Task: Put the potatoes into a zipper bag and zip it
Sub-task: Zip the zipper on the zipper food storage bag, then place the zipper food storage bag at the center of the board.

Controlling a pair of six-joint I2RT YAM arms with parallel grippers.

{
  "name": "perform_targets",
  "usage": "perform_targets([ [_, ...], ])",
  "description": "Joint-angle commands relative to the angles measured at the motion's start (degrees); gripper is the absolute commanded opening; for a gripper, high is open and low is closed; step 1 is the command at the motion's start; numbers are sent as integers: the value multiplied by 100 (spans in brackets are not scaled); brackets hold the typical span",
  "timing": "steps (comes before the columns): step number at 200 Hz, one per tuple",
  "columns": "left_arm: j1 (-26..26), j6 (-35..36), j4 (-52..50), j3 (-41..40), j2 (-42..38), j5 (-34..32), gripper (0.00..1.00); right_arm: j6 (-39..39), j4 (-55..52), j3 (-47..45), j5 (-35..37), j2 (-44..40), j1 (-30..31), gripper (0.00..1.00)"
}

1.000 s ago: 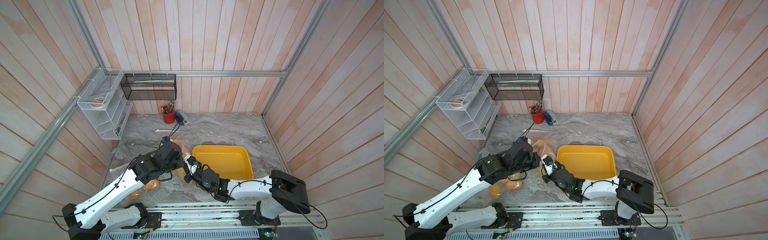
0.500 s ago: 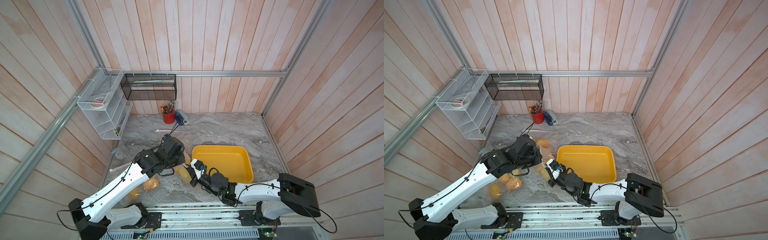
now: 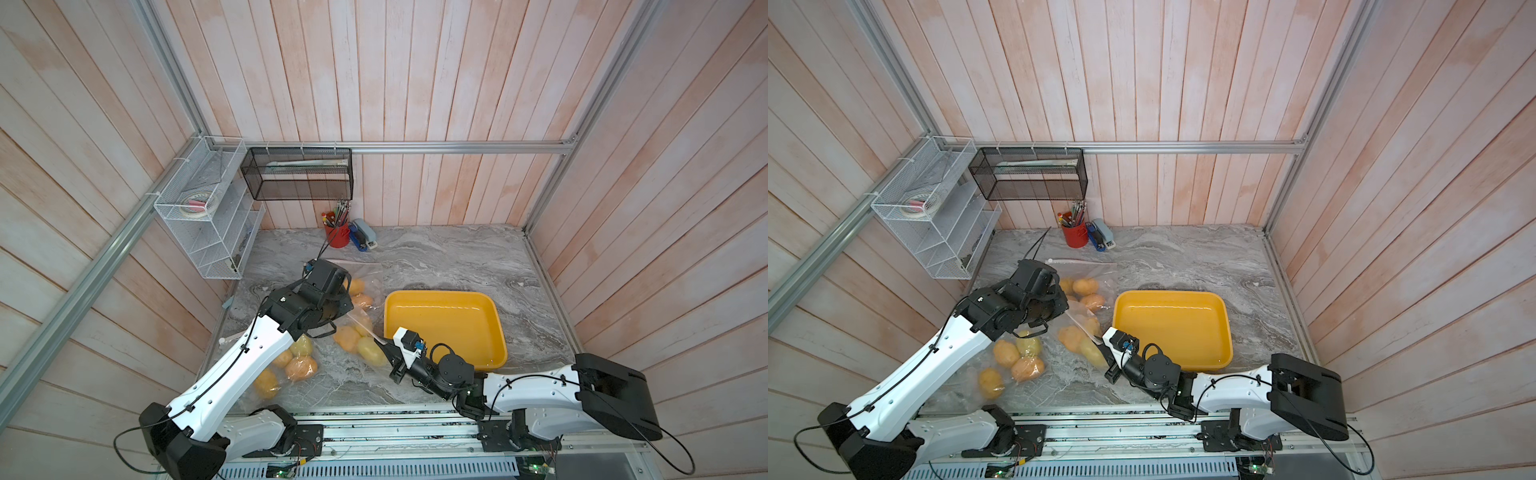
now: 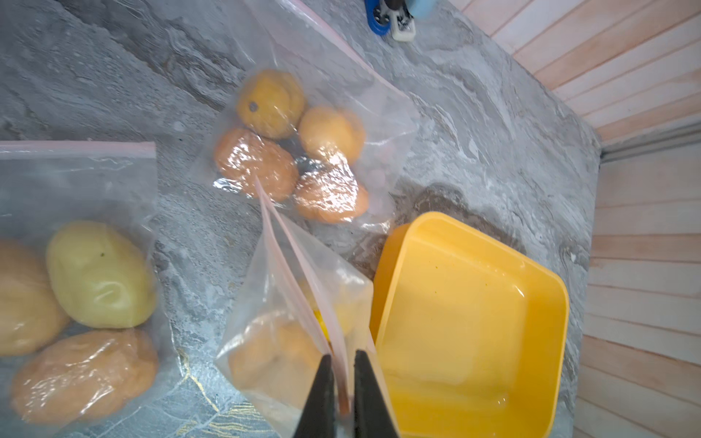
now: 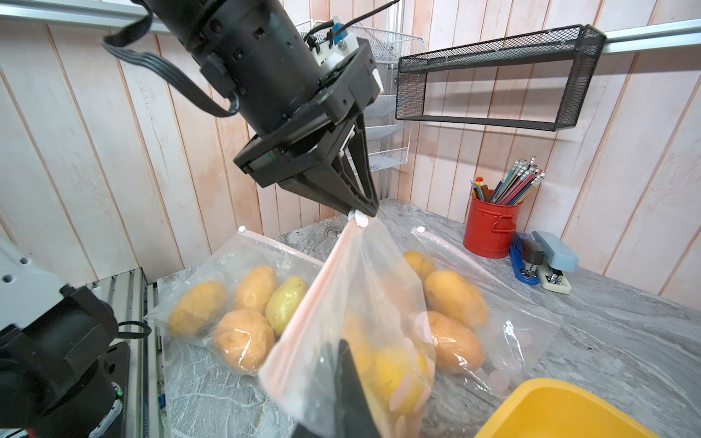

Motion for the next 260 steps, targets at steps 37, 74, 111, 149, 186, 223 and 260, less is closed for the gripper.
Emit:
perform_targets([
  [37,664,46,-46,-65,-140,-818,0,-114,418,-243,-4,-293,70,0],
  [74,1008,-20,-129,-209,-223,-918,0,-126,536,-297,-8,-258,71,0],
  [111,1123,-42,-107,-293,-324,-867,0,-76,654,-286,-22,-153,63,0],
  [149,1131,-353,-325,-255,-473,-1057,0,792,122,224,-945,141,-344,0],
  [186,1190,-407,-330,-271,-493,-1070,0,1605,-656,817,-1363,584,-927,0],
  [223,1315,-195,-37,-206,-138,-815,0,2189,-894,1182,-1982,1151,-1625,0],
  [260,1406,-101,392,-46,382,-822,0,2579,-1029,1721,-2579,2024,-2223,3],
])
